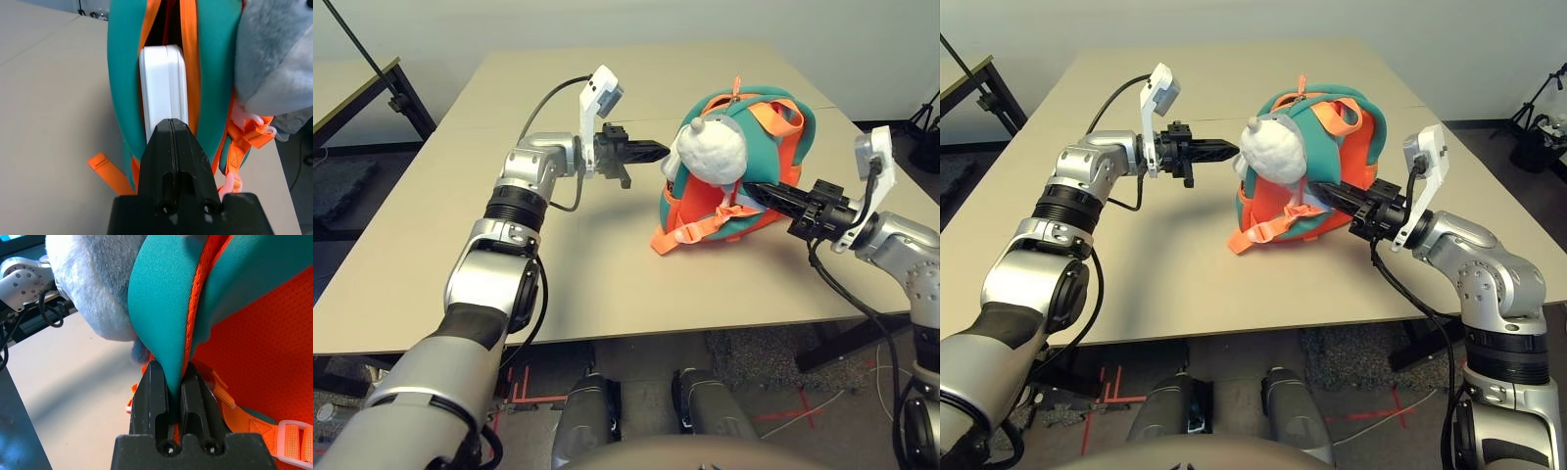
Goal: Put the pencil case into the backpack and zip it.
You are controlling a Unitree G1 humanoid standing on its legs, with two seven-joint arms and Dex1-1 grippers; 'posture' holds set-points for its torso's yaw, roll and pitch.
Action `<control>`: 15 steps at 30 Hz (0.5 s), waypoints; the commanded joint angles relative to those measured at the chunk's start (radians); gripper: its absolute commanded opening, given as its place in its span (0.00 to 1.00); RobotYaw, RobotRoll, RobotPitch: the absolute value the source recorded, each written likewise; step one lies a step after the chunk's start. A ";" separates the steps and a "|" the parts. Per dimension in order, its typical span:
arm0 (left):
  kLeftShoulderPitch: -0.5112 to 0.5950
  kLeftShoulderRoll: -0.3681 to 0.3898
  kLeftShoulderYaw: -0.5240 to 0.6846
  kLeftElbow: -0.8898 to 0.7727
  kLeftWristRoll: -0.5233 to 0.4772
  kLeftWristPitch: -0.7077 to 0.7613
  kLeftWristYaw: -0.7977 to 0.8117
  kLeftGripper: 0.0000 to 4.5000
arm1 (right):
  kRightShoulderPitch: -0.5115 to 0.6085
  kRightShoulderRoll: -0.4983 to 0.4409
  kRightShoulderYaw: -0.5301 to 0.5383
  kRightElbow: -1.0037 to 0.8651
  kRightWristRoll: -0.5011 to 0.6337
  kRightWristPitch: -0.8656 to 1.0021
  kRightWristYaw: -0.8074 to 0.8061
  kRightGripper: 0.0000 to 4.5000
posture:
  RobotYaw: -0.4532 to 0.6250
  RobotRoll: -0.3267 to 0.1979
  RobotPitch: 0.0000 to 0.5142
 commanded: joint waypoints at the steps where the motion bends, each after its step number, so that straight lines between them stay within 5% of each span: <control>1: -0.023 -0.014 -0.019 0.035 0.030 -0.026 0.007 0.01 | 0.002 -0.001 -0.001 -0.014 0.008 -0.001 -0.002 0.00 | 0.21 0.62 0.04; 15: -0.083 -0.107 0.001 0.192 0.070 -0.119 0.088 0.01 | 0.009 0.004 0.002 -0.031 0.017 0.005 -0.010 0.00 | 0.19 0.62 0.05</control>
